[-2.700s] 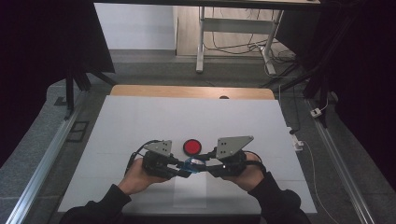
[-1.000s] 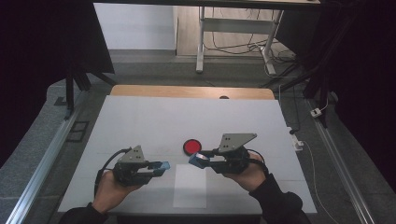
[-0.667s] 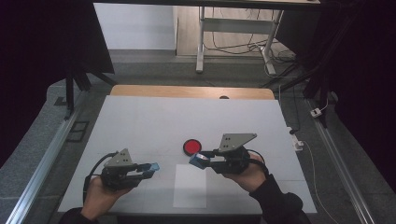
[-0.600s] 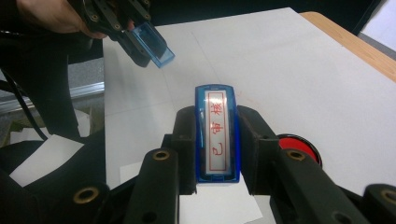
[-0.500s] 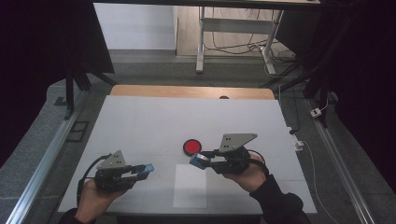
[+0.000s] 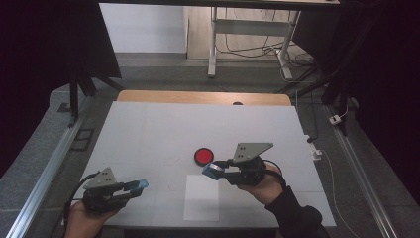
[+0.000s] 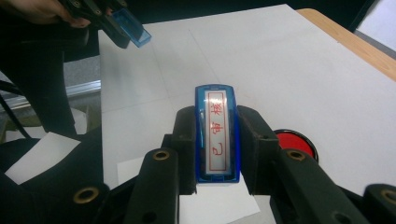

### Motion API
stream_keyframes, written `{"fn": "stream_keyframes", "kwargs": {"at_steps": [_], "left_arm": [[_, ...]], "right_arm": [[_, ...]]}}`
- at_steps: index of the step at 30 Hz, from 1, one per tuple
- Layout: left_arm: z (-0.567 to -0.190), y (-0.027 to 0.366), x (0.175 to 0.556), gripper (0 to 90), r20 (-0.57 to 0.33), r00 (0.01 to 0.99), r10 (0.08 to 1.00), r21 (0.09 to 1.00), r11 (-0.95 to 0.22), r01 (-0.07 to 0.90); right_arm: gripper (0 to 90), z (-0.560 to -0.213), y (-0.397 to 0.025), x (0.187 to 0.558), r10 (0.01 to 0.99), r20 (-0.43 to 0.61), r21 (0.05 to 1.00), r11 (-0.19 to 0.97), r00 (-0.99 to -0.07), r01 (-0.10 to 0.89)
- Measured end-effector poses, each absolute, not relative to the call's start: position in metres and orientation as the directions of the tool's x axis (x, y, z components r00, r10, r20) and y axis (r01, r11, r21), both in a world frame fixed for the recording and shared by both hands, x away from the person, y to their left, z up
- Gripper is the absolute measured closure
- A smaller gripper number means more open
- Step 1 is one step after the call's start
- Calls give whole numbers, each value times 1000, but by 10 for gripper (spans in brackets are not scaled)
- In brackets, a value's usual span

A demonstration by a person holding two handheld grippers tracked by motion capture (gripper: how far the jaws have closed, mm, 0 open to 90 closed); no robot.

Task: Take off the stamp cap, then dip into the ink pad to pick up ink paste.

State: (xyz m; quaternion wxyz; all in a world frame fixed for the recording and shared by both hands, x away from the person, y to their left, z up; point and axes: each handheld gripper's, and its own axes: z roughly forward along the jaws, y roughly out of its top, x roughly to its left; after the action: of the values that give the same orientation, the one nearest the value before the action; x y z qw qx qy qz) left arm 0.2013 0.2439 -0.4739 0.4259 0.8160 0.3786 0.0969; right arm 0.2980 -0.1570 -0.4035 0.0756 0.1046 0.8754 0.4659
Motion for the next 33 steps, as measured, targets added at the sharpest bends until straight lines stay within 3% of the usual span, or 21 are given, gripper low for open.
{"fn": "stream_keyframes", "kwargs": {"at_steps": [12, 33], "left_arm": [[-478, 259, 187, 685, -155, 646, 747, 753, -334, 567], [-480, 261, 188, 686, -182, 641, 746, 736, -329, 591]], "right_arm": [[703, -404, -159, 298, 254, -48, 828, 551, -966, 104], [703, -407, -158, 301, 287, -29, 819, 556, -958, 141]]}}
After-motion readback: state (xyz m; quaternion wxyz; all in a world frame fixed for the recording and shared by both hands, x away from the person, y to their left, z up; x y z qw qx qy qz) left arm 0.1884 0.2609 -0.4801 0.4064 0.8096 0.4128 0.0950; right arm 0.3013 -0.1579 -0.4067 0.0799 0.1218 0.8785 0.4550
